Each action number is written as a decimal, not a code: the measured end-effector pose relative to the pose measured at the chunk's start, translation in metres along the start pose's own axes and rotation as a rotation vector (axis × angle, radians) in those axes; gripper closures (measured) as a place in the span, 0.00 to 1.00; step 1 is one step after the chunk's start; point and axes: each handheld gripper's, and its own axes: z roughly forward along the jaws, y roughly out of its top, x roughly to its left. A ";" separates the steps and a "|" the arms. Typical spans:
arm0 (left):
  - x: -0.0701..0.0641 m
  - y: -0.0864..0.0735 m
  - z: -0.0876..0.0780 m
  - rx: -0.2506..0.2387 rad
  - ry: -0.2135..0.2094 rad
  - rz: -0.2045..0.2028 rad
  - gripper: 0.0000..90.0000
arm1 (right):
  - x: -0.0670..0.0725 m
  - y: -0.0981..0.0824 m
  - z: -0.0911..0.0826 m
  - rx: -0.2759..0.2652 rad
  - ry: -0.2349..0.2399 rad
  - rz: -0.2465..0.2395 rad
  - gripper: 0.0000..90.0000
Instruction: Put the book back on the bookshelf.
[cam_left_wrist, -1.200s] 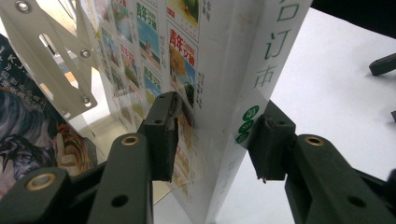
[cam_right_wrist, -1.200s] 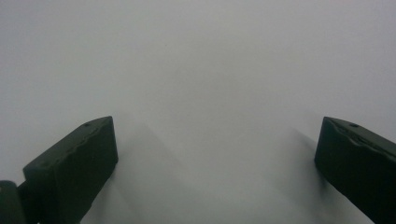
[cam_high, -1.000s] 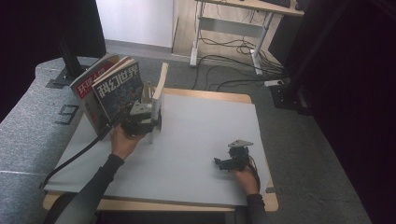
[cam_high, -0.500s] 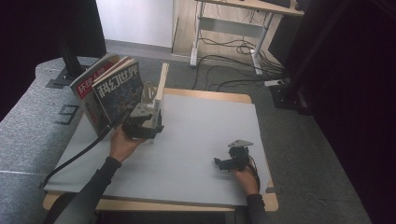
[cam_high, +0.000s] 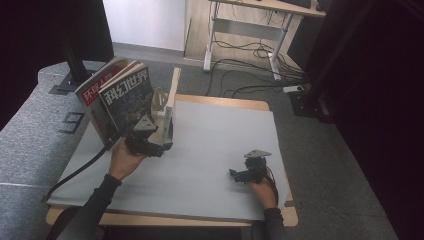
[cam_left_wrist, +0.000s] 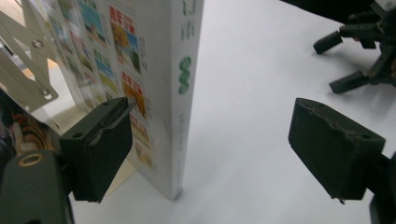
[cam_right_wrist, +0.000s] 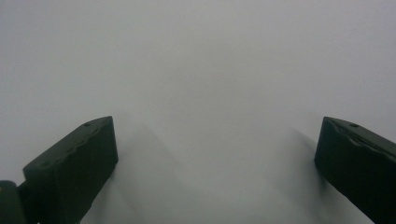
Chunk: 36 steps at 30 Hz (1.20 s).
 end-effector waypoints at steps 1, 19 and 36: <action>-0.001 -0.001 -0.001 0.002 -0.006 0.001 0.14 | 0.000 0.000 0.000 0.000 0.000 0.000 0.00; -0.001 -0.027 -0.014 0.029 -0.052 0.024 0.00 | 0.000 0.000 0.000 0.000 0.000 0.000 0.00; 0.000 -0.053 -0.027 0.004 -0.079 0.012 0.00 | 0.000 0.000 0.000 -0.001 -0.001 0.000 0.00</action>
